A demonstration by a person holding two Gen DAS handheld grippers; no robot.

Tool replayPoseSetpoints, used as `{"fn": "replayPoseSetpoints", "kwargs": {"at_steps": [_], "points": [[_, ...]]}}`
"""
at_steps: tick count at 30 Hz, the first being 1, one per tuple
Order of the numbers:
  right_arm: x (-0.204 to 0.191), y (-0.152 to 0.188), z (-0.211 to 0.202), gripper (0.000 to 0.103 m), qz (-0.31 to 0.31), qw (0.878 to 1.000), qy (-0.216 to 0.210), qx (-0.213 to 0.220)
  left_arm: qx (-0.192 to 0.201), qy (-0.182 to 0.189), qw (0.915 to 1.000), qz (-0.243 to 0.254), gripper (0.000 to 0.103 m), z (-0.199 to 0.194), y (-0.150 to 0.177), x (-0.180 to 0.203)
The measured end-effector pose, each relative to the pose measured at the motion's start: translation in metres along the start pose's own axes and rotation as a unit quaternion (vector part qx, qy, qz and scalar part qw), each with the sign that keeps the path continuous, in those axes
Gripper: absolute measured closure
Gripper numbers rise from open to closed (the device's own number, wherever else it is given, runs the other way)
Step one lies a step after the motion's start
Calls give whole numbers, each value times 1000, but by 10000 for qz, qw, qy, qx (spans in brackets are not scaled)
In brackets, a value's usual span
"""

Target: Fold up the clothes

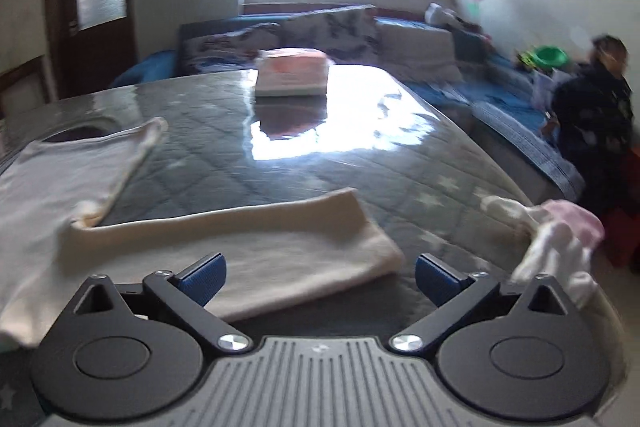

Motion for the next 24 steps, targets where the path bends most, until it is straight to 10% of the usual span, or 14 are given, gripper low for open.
{"fn": "replayPoseSetpoints", "kwargs": {"at_steps": [7, 15, 24], "points": [[13, 0, 19, 29, 344, 9992, 23, -185, -97, 107, 9998, 122, 15, 16, -6, 18], [15, -4, 14, 89, 610, 9980, -145, -85, -226, 92, 9996, 153, 12, 29, -5, 24], [14, -23, -21, 94, 856, 9938, -653, 294, -398, 145, 9986, 327, 10, 44, 1, 37]]}}
Point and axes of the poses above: each gripper's, at about its wrist camera, not at the fingertips, and z roughly the way its jaws point, x to its right, y to its underside, the point moved 4 cm from there along z, roughly the way its jaws point, and after that the axes turned 4 degrees about -x, right-handed, at the moved point
